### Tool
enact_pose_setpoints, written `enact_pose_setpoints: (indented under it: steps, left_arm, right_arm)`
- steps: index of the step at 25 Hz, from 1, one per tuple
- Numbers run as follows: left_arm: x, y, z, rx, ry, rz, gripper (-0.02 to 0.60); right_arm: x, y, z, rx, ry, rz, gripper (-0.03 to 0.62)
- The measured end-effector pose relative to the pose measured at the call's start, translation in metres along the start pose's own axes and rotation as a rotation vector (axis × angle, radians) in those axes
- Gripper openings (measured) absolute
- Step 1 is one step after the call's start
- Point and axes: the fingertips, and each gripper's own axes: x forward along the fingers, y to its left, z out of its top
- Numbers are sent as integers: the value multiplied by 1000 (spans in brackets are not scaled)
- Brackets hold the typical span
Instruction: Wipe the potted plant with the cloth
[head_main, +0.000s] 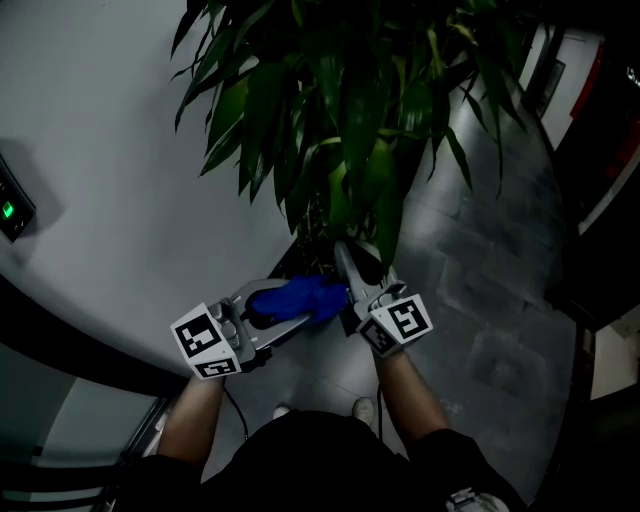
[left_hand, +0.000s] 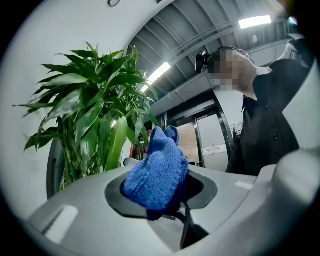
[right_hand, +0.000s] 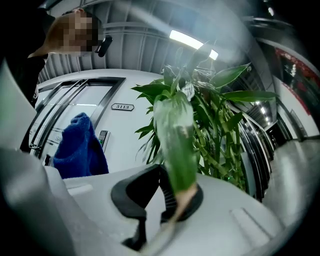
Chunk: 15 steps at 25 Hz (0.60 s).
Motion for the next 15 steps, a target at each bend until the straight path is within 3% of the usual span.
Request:
enact_pose_setpoints:
  steps: [7,11,15]
  left_arm:
    - [22,-1,22,131,-23,93,155]
    - [42,0,14,155,-28,219,155]
    - [59,-8,11,195,-17,351,155]
  right_arm:
    - [-26,-16,-20,-67,107,66,3]
    - [-37,-45,-44,-79,204,175,3]
    - [-44,-76,-27,-58,184,276,3]
